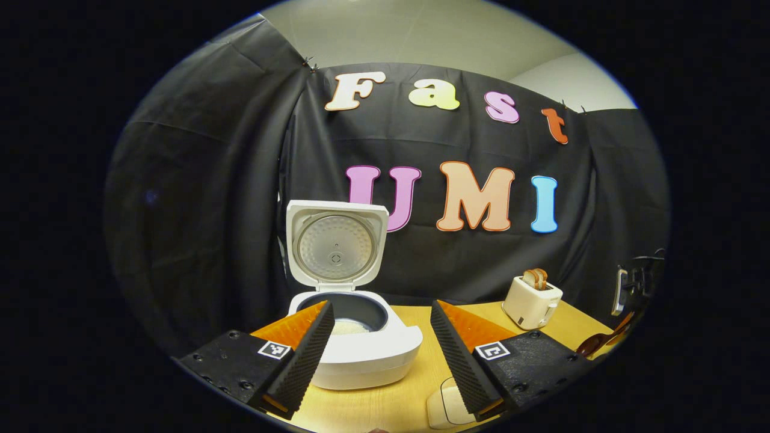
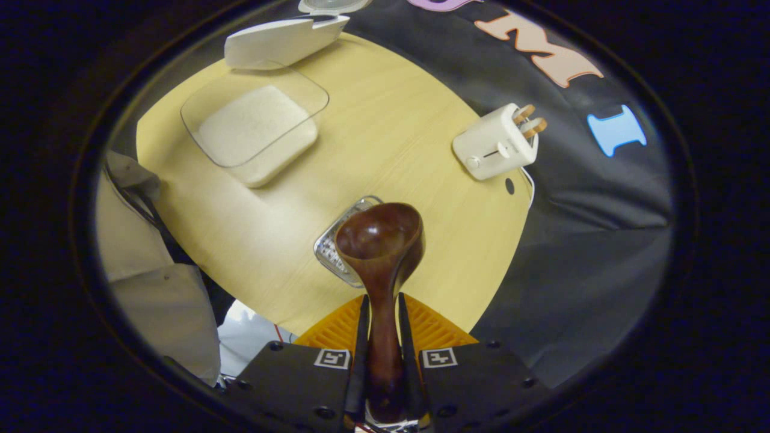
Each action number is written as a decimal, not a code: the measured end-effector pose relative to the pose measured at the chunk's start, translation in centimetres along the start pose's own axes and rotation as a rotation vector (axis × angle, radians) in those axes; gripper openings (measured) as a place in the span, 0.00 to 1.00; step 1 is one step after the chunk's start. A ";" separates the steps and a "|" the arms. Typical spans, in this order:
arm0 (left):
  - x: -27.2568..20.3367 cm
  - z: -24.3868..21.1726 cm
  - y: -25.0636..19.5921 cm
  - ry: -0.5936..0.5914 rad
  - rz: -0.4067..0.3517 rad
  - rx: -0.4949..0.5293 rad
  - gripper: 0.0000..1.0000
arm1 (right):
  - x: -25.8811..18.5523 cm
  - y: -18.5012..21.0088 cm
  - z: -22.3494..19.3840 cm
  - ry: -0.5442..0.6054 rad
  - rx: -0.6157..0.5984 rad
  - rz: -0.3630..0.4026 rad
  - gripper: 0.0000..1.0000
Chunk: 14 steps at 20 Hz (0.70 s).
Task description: Close the left gripper, press the button to open the rice cooker; take a wooden spoon from the chopstick holder with the right hand, scoop a spoonful of rice and pour it into the rice cooker, then put the wooden spoon back into the chopstick holder.
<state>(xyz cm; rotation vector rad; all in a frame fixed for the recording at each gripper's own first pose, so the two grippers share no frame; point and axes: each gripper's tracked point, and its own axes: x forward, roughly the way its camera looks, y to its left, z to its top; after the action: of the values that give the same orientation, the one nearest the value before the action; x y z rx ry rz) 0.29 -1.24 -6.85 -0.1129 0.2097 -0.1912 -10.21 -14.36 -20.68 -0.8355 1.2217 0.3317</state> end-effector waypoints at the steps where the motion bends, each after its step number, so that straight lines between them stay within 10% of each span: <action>1: 0.0 0.0 0.1 0.000 -0.001 -0.006 0.95 | -0.7 0.2 0.9 -0.026 0.006 0.003 0.30; 14: -2.7 -0.2 6.5 0.000 0.110 -0.039 0.95 | -4.3 8.6 14.3 -0.242 -0.190 0.153 0.29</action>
<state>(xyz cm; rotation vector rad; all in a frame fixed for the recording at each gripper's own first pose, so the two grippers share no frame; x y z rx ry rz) -1.20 5.61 -7.40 -0.1395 0.2189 -0.0781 -7.29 2.52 -18.64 -0.8390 1.0391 0.6625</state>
